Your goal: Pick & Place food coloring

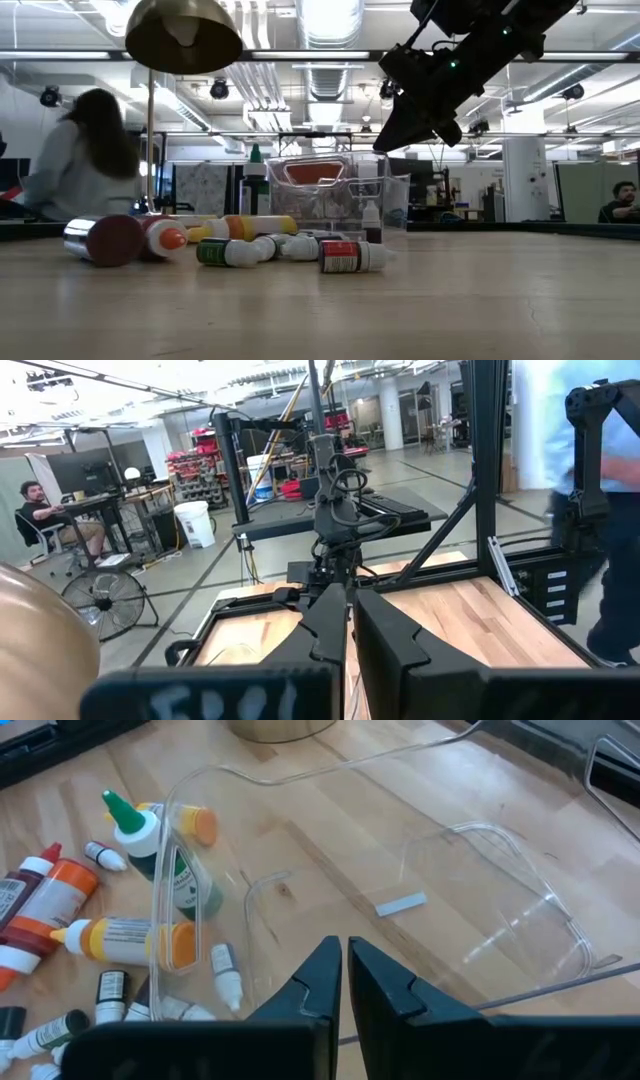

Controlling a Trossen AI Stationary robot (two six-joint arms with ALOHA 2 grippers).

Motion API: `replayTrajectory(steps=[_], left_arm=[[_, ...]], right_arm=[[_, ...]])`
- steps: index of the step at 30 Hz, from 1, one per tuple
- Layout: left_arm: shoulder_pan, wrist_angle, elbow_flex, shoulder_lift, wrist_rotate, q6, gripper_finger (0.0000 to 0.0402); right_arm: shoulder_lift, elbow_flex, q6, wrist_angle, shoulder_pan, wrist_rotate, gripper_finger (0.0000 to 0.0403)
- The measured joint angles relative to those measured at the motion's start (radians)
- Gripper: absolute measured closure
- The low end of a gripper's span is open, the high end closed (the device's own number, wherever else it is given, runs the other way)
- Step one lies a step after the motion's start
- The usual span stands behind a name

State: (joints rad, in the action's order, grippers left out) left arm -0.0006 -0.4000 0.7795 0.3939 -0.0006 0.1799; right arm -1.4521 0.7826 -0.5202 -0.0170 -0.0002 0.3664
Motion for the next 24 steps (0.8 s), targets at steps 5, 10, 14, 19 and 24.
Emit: replayTrajectory(steps=[5, 10, 14, 19, 24], left_arm=[[0.0, 0.0, 0.0, 0.0, 0.0, 0.0, 0.0401], [0.0, 0.0, 0.0, 0.0, 0.0, 0.0, 0.0401], [0.0, 0.001, 0.0, 0.0, 0.0, 0.0, 0.0401], [0.0, 0.001, 0.0, 0.0, 0.0, 0.0, 0.0401], [0.0, 0.001, 0.0, 0.0, 0.0, 0.0, 0.0401]], right_arm=[[0.0, 0.0, 0.0, 0.0, 0.0, 0.0, 0.0385], [0.001, 0.001, 0.0, 0.0, 0.0, 0.0, 0.0385], [0.002, 0.001, 0.0, 0.0, 0.0, 0.0, 0.0385], [0.002, 0.001, -0.001, 0.027, 0.0, -0.004, 0.0385], [-0.006, 0.001, -0.024, 0.048, 0.001, -0.144, 0.0385]])
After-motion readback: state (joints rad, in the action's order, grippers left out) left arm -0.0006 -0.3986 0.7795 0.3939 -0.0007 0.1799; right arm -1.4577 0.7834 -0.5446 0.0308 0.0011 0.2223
